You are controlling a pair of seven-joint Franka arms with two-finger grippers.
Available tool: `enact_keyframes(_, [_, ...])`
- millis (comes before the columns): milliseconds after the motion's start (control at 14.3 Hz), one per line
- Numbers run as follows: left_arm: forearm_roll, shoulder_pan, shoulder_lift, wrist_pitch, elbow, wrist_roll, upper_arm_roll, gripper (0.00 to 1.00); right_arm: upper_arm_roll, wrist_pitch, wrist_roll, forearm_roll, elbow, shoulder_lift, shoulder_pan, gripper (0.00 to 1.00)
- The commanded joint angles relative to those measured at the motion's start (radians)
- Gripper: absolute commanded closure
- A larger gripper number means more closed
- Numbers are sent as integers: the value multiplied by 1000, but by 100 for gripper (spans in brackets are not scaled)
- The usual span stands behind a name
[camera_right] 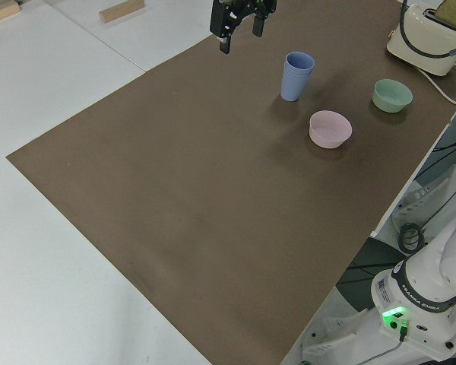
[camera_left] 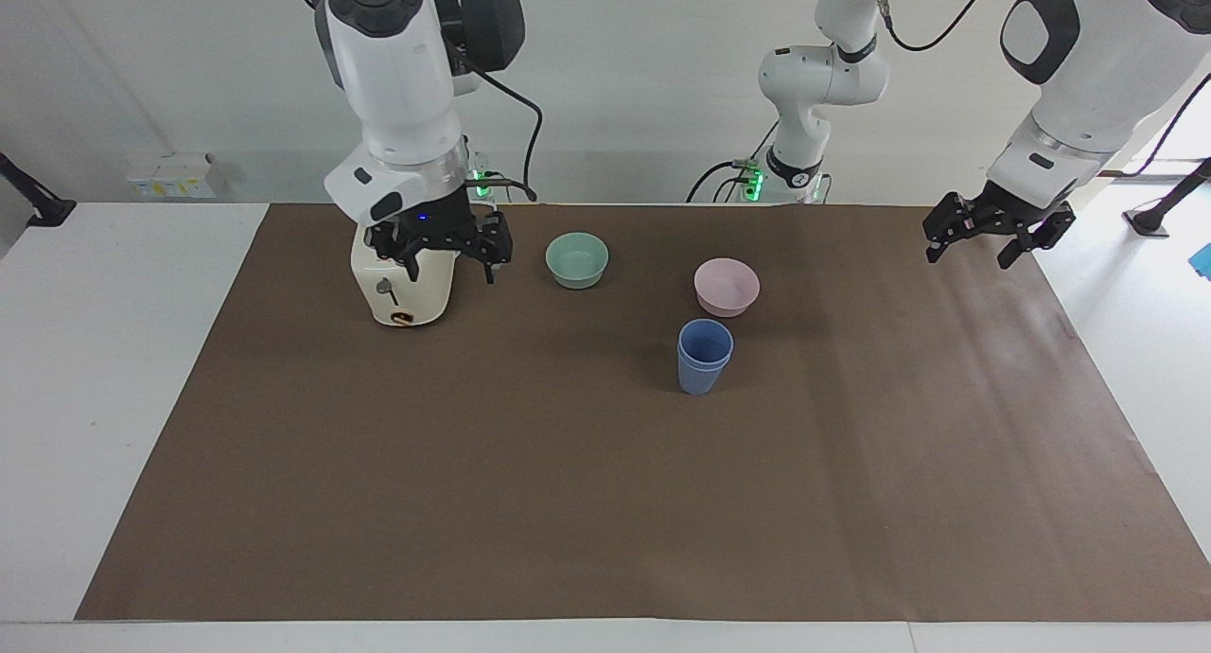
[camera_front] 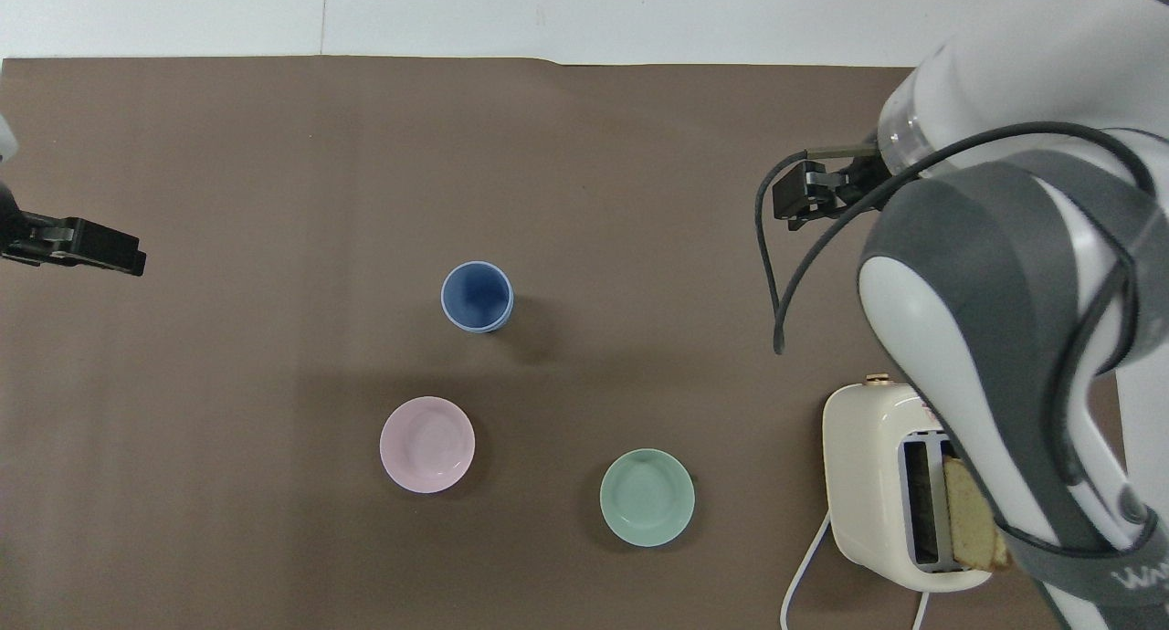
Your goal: Stack blue cups with both arms
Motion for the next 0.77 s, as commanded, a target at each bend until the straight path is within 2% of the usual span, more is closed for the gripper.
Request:
enact_keyframes(0, [14, 9, -14, -4, -11, 10, -8, 0, 13, -53, -81, 2, -7, -39, -53, 0])
enact_keyframes(210, [16, 7, -12, -5, -5, 8, -6, 0, 8, -78, -199, 17, -7, -64, -123, 0])
enact_keyframes(419, [16, 7, -11, -11, -2, 8, -5, 0, 7, -69, -205, 147, -16, -91, -203, 0])
enact_keyframes(699, [16, 7, -9, -13, 0, 8, -2, 0, 7, -57, -172, 159, -99, -150, -213, 0])
